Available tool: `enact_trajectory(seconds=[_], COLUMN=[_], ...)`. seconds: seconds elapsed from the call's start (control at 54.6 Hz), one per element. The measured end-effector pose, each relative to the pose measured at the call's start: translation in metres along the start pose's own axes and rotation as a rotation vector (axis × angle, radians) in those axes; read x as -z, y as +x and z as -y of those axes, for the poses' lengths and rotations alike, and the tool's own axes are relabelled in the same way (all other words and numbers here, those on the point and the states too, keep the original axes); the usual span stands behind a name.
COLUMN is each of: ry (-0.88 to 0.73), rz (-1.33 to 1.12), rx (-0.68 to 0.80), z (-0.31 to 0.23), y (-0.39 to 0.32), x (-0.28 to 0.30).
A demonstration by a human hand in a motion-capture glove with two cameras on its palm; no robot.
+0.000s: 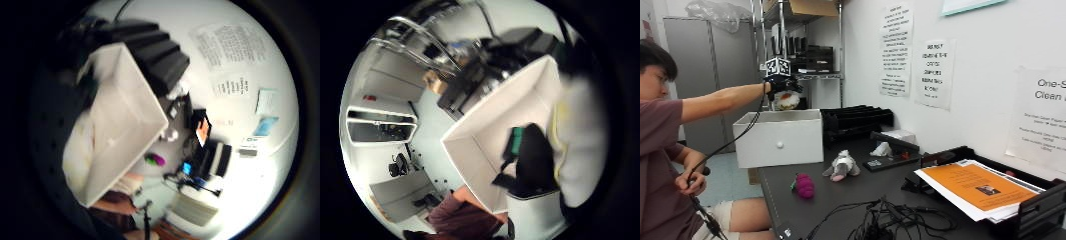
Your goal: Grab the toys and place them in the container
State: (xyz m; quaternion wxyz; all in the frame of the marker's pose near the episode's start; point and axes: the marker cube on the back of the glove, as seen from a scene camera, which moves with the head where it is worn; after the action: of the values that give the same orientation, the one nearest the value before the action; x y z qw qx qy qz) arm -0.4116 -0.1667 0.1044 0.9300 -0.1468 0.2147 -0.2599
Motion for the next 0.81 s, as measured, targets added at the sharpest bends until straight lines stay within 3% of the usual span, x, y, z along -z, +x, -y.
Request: enact_trajectory(seconds=[0.073, 0.22, 0.439, 0.568, 0.806], ry=[-0.056, 0.038, -0.006, 0.020, 0.045], rz=[-0.023, 0.059, 0.027, 0.067, 0.119], rx=[-0.070, -0.145, -0.248, -0.317, -0.428], z=[0.000, -0.005, -0.054, -0.049, -0.135], y=[0.005, 0.026, 0.101, 0.113, 0.203], x=[-0.005, -0.001, 0.001, 0.005, -0.090])
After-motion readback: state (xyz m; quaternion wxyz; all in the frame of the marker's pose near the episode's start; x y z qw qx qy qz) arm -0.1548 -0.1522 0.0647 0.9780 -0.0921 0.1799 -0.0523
